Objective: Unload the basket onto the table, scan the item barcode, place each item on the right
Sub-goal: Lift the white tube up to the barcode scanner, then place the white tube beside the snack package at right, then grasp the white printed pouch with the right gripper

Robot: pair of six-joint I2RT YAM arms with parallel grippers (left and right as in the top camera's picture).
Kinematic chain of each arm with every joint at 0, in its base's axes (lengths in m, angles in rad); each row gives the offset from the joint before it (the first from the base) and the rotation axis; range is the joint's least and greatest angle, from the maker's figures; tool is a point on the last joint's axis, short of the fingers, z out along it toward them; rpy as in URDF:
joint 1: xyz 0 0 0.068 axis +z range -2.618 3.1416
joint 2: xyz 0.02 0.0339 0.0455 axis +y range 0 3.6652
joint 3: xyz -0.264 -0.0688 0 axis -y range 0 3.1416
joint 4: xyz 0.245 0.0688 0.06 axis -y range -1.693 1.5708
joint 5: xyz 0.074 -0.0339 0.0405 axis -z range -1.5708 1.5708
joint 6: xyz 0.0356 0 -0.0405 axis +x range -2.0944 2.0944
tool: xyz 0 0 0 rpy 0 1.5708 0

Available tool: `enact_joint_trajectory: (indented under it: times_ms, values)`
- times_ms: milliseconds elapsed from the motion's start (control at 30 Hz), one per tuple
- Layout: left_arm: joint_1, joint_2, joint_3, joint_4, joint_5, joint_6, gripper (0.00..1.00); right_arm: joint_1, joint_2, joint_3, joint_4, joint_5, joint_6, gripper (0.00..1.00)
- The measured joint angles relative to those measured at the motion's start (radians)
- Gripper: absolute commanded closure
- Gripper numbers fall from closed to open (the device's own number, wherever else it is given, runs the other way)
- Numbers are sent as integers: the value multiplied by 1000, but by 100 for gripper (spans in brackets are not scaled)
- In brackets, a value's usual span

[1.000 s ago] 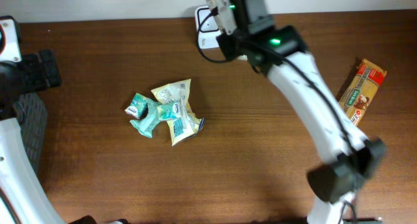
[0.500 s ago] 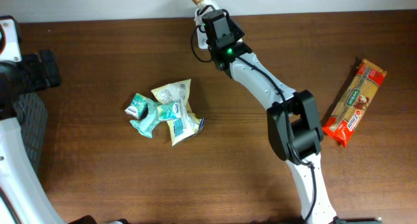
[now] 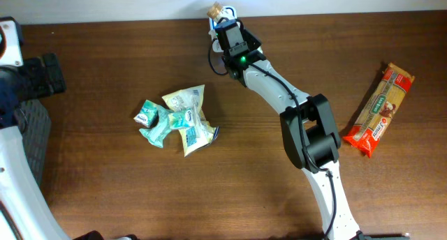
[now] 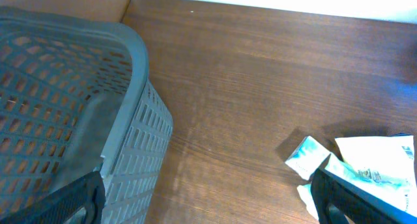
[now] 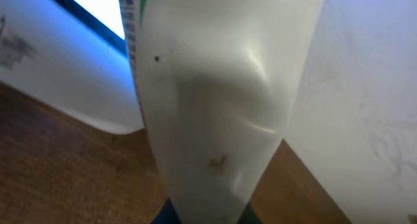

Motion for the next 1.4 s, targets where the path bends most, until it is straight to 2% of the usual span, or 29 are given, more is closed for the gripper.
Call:
enact_joint_trajectory:
  times_ms: [100,167,233,267,300,433,533,600,700,867,900,967,1000,1067,1167,1367,1400]
  values:
    - [0,0,0,-1,0,0,1,0,-9,0,-82,-17,31,96]
    - [0,0,0,0,0,0,1,0,-63,-4,-234,-88,79,96]
    - [0,0,0,1,0,0,1,0,-184,-4,-405,-221,149,96]
    - [0,0,0,-2,0,0,1,0,-208,-3,-430,-252,163,96]
    - [0,0,0,-3,0,0,1,0,-305,0,-513,-346,223,96]
    - [0,0,0,-1,0,0,1,-23,-517,7,-787,-570,387,96]
    - [0,0,0,0,0,0,1,-114,-560,15,-996,-631,533,96]
    - [0,0,0,-1,0,0,1,-227,-541,6,-1087,-616,637,96]
    - [0,0,0,-1,0,0,1,-361,-520,-86,-1094,-576,739,96]
    - [0,0,0,0,0,0,1,-537,-430,-311,-979,-516,834,96]
    - [0,0,0,-1,0,0,1,-563,-418,-338,-969,-505,845,83]
    - [0,0,0,-1,0,0,1,-610,-408,-367,-966,-494,867,42]
    - [0,0,0,0,0,0,1,-621,-408,-367,-964,-492,867,35]
    - [0,0,0,0,0,0,1,-632,-408,-367,-965,-500,871,29]
    - [0,0,0,0,0,0,1,-632,-408,-367,-966,-576,859,26]
    - [0,0,0,-1,0,0,1,-607,-408,-242,-1065,-933,705,24]
    - [0,0,0,0,0,0,1,-575,-408,-227,-1037,-1020,680,19]
